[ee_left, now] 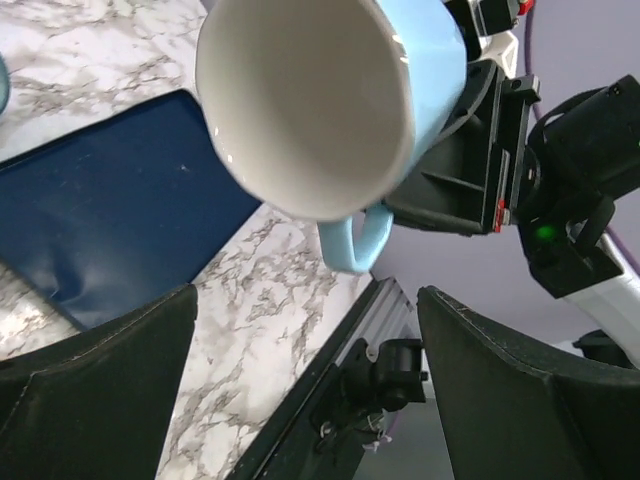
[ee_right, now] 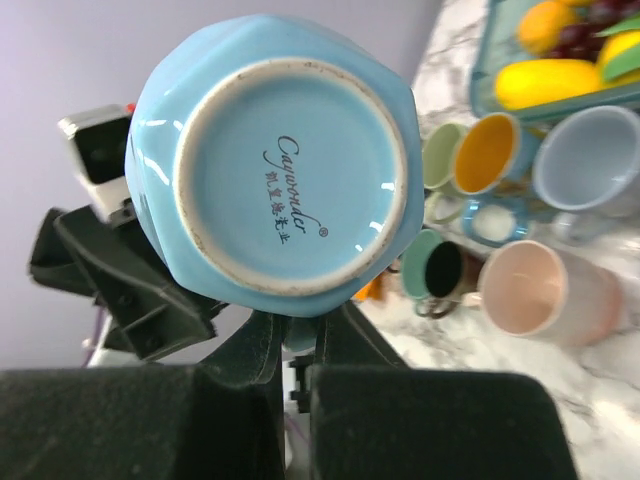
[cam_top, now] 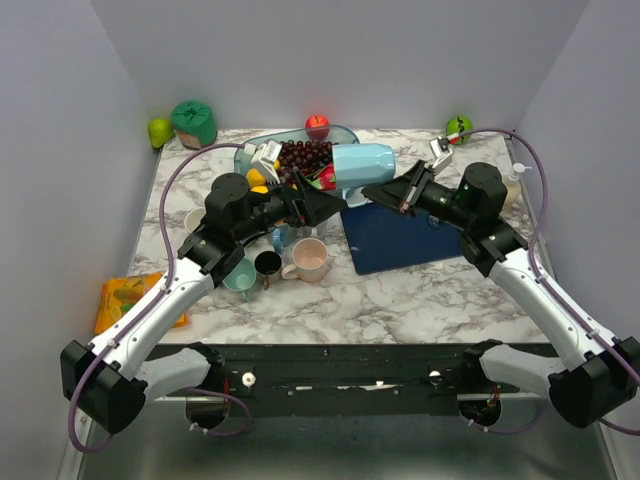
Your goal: Turn the mug right side up
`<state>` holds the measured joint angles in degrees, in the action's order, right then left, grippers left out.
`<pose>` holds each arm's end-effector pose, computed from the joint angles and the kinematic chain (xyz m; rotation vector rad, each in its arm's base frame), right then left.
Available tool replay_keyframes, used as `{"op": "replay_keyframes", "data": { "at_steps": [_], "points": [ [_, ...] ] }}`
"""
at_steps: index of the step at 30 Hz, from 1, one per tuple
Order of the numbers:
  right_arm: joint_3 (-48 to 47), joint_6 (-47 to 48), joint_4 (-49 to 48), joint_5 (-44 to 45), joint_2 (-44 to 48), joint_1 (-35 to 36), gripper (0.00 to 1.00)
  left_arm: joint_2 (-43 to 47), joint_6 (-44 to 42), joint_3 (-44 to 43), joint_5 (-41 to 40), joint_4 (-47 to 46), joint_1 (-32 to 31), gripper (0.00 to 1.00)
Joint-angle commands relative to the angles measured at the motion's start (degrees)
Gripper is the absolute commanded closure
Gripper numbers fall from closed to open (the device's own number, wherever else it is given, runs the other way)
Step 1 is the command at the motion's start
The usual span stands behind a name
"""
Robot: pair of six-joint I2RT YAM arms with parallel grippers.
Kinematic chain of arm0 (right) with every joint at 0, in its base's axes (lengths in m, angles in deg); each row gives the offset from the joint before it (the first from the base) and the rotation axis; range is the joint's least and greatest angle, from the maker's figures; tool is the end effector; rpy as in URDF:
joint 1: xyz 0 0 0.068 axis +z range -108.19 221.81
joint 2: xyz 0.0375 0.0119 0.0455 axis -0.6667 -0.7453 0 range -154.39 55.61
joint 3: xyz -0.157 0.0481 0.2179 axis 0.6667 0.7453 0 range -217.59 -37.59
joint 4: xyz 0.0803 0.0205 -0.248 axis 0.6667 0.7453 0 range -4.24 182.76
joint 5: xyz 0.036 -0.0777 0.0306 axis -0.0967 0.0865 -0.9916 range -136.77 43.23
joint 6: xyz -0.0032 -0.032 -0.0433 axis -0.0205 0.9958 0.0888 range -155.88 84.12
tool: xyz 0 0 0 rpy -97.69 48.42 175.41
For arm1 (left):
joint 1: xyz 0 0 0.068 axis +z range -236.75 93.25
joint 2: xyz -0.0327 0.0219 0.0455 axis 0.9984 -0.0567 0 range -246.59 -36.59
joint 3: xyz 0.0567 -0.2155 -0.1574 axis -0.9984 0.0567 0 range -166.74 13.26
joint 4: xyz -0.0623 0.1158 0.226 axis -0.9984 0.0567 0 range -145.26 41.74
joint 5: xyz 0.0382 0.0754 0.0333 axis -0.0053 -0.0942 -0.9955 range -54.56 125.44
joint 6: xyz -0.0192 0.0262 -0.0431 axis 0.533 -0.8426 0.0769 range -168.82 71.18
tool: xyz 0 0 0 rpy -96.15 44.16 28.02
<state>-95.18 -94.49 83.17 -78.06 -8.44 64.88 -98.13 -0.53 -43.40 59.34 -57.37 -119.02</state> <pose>0.2311 0.1185 0.3759 0.1012 1.8645 1.4866 0.2035 -0.1456 0.3793 0.1072 1.8096 -1.3816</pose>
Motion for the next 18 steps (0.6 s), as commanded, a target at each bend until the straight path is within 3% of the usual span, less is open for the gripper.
{"op": "replay_keyframes", "data": {
  "at_steps": [1, 6, 10, 11, 18],
  "points": [
    [-0.95, -5.11, -13.85, -1.4, 1.21, 2.33, 0.99, -1.13, 2.77, -3.36, 4.4, -8.26, -0.42, 0.02],
    [-1.74, -5.73, -15.6, -2.63, 0.42, 4.09, 0.99, -0.6, 6.89, -1.43, 4.05, -15.11, -0.69, 0.12],
    [-1.83, -6.69, -17.71, -2.81, 0.16, 5.49, 0.99, -1.21, 7.69, -2.05, 2.91, -15.38, -0.77, 0.31],
    [-1.74, -7.56, -18.76, -2.81, -0.19, 5.84, 0.99, -1.65, 8.04, -2.39, 3.17, -15.9, -0.78, 0.4],
    [-1.83, -9.86, -22.11, -3.78, -1.86, 7.34, 0.99, -2.88, 8.57, -3.89, 1.94, -15.29, -0.95, 0.6]
  ]
}}
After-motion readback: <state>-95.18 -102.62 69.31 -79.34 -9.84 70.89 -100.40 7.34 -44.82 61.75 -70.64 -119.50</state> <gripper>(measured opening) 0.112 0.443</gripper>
